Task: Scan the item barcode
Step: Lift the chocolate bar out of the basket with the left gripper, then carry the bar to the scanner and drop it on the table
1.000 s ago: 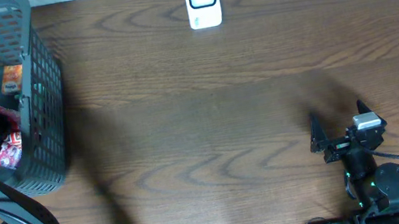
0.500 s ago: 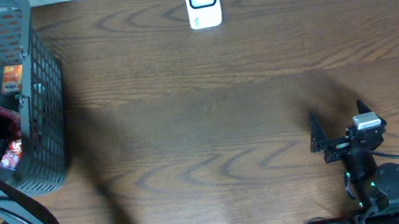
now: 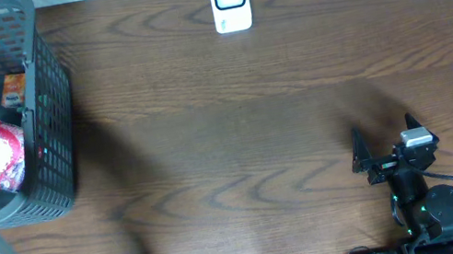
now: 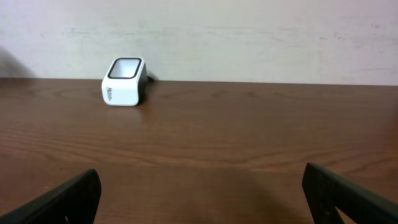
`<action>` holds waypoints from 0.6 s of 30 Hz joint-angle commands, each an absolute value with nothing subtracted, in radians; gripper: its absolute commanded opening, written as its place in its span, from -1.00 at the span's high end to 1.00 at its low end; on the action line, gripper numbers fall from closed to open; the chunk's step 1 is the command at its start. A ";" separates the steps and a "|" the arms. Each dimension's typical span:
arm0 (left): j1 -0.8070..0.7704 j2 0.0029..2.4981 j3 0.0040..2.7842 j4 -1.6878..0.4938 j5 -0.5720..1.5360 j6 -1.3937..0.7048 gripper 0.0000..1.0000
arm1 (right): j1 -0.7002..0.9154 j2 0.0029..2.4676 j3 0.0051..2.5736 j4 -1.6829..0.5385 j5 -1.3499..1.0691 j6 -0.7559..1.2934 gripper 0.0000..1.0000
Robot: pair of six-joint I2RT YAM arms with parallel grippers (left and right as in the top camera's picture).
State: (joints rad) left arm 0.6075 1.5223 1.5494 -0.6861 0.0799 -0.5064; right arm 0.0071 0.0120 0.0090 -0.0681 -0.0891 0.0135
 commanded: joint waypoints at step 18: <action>0.021 1.423 1.567 -0.313 0.488 -0.485 0.85 | 0.014 0.007 0.006 -0.070 -0.084 0.006 -0.98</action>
